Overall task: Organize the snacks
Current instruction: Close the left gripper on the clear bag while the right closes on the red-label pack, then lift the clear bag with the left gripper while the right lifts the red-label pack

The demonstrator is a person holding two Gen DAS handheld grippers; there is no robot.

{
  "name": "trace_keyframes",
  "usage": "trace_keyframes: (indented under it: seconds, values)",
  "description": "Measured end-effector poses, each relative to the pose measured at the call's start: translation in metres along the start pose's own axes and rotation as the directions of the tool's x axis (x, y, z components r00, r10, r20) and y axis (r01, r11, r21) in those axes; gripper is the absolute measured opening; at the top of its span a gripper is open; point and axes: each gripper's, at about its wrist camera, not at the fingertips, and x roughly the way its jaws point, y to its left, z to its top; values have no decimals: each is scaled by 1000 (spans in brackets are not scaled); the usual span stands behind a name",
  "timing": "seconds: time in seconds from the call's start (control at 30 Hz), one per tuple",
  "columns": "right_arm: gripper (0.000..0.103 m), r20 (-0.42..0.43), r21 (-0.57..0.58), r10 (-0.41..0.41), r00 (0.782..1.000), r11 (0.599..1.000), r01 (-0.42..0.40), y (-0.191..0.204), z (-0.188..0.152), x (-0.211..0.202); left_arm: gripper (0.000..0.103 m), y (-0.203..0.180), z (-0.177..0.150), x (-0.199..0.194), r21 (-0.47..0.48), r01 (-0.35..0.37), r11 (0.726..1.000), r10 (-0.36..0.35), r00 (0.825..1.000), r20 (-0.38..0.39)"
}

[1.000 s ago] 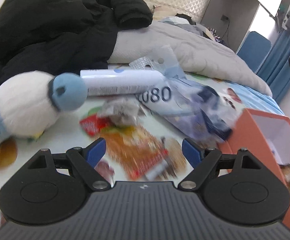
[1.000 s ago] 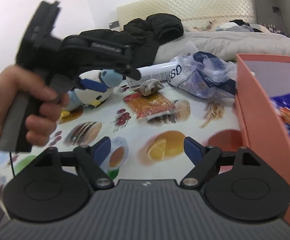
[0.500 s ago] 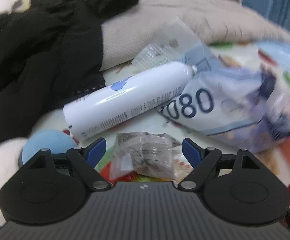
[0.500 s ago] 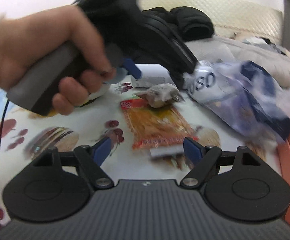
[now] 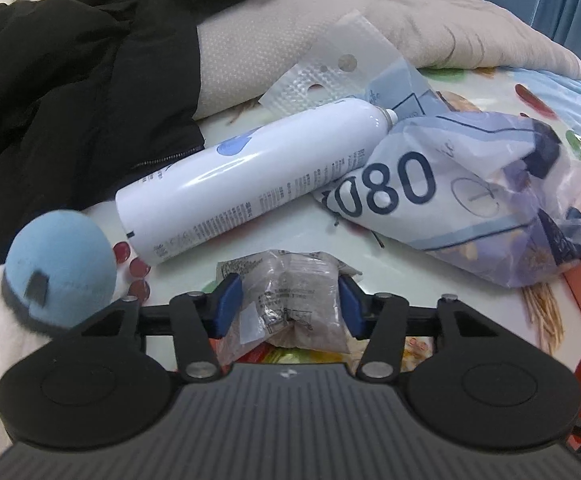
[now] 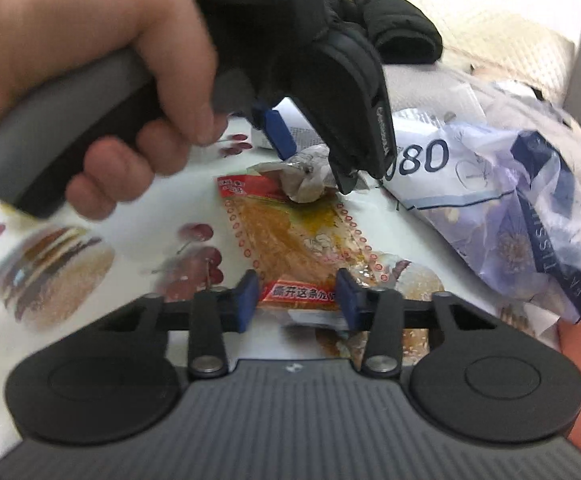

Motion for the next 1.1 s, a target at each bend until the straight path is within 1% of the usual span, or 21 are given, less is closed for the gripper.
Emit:
trace_keyframes:
  seconds: [0.03,0.13,0.23,0.4,0.5,0.53,0.6,0.63,0.73,0.9,1.0,1.03,1.1]
  values:
    - [32,0,-26,-4,1000,1000,5,3,-2,-2,53,0,-3,-4,-6,-1,1000,1,1000,5]
    - [29,-3,-50,-5,1000,999,5,6,-10,-15,50,0,-13,-19,-53,18,998,-18,1000,5]
    - [27,-7,-69,-7,1000,998,7,9,-18,-28,48,-5,-25,-31,-73,43,996,-43,999,5]
    - [26,-29,-73,-11,1000,997,9,17,-31,-55,47,-16,-51,-56,-116,72,991,-72,997,6]
    - [26,-44,-70,-13,999,997,10,20,-41,-76,45,-26,-69,-75,-129,90,988,-90,996,6]
    - [26,-48,-73,-12,999,997,8,21,-45,-83,43,-29,-76,-82,-133,92,987,-92,996,7]
    - [26,-53,-83,-14,998,997,9,25,-54,-98,43,-33,-89,-94,-162,105,981,-105,994,13]
    - [26,-57,-88,-17,998,996,12,27,-59,-105,42,-35,-98,-101,-183,114,977,-115,993,4]
    - [26,-64,-112,-19,998,994,12,34,-72,-126,42,-45,-124,-120,-201,120,972,-122,993,4]
    - [26,-82,-142,-30,996,990,18,41,-94,-161,40,-56,-165,-156,-266,148,952,-144,989,35]
    - [26,-97,-160,-47,994,987,31,42,-107,-182,28,-59,-189,-178,-329,179,927,-169,984,59]
    - [26,-101,-165,-48,994,986,31,43,-110,-188,27,-60,-198,-187,-348,196,917,-182,981,73]
    - [26,-106,-182,-57,993,983,37,43,-116,-198,27,-62,-214,-203,-379,193,905,-172,981,88]
